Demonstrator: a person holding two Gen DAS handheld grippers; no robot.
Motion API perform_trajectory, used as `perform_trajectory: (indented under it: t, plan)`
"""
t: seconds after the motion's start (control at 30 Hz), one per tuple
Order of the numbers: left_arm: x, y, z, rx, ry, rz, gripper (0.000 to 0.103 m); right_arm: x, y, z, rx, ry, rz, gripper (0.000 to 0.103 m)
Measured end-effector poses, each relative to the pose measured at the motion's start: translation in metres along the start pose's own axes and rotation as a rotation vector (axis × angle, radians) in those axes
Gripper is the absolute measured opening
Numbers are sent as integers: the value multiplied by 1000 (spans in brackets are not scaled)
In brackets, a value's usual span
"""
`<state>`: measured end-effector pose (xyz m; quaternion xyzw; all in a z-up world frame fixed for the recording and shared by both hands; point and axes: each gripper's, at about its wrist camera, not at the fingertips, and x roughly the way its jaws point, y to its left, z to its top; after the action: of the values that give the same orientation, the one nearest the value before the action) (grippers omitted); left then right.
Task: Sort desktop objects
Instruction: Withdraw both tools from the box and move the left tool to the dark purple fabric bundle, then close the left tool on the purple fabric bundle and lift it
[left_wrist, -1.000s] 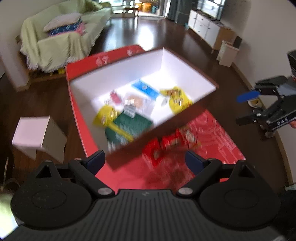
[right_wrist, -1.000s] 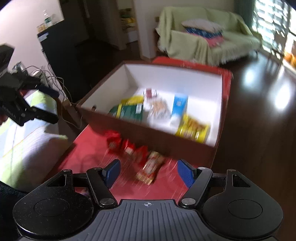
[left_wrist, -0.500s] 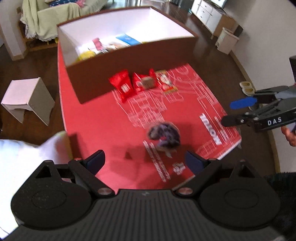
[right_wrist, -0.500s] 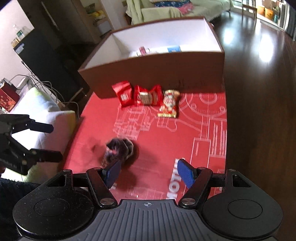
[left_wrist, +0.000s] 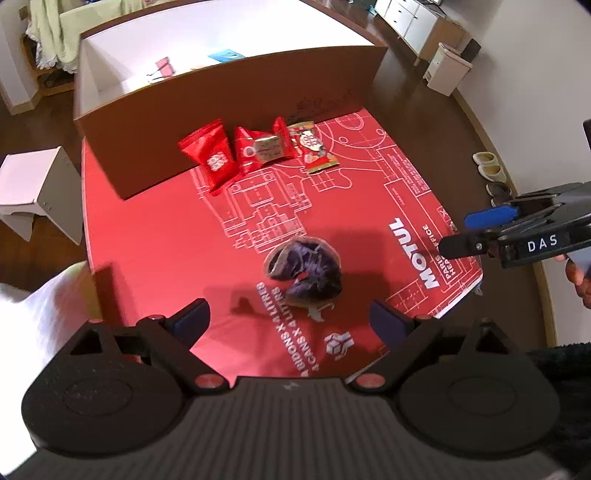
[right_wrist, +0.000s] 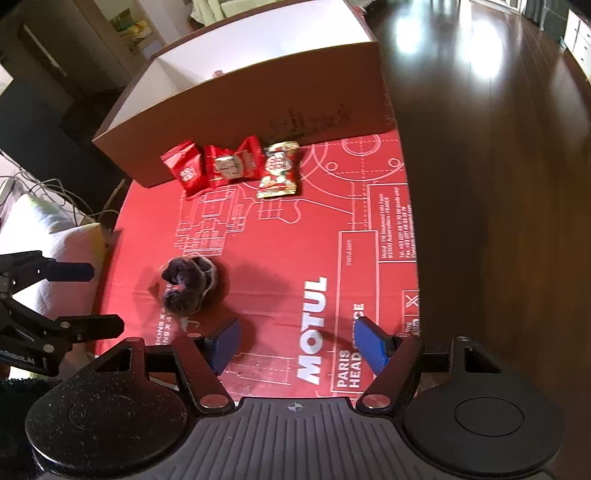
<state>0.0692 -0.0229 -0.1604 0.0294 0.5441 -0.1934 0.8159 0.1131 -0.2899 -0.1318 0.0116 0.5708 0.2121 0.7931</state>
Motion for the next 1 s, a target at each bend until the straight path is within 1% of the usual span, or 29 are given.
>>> perform_trajectory:
  t: [0.17,0.37,0.43,0.53,0.63,0.67,0.73,0.8,0.9,1.0]
  plan:
    - [19,-7,8,23,-2,-6,89,4,-13,4,34,17,-4,71]
    - [44,-11,20,41,8,4,88,8,-24,9,57,33,-6,71]
    - [53,-10,23,54,20,14,85,10,-27,12,62,35,-7,71]
    - [66,-10,26,70,44,32,76,13,-29,20,61,34,0,71]
    - [77,-5,26,69,76,31,66,18,-27,30,45,31,13,71]
    - [80,-4,26,64,83,27,60,20,-26,33,37,29,18,71]
    - [81,0,25,58,80,20,56,25,-23,41,17,25,30,71]
    - [80,3,27,56,73,26,44,30,-18,49,-8,18,45,71]
    - [80,13,30,23,64,34,37,40,-9,61,-63,8,71,71]
    - [79,28,33,-19,60,53,33,50,2,73,-128,-4,97,71]
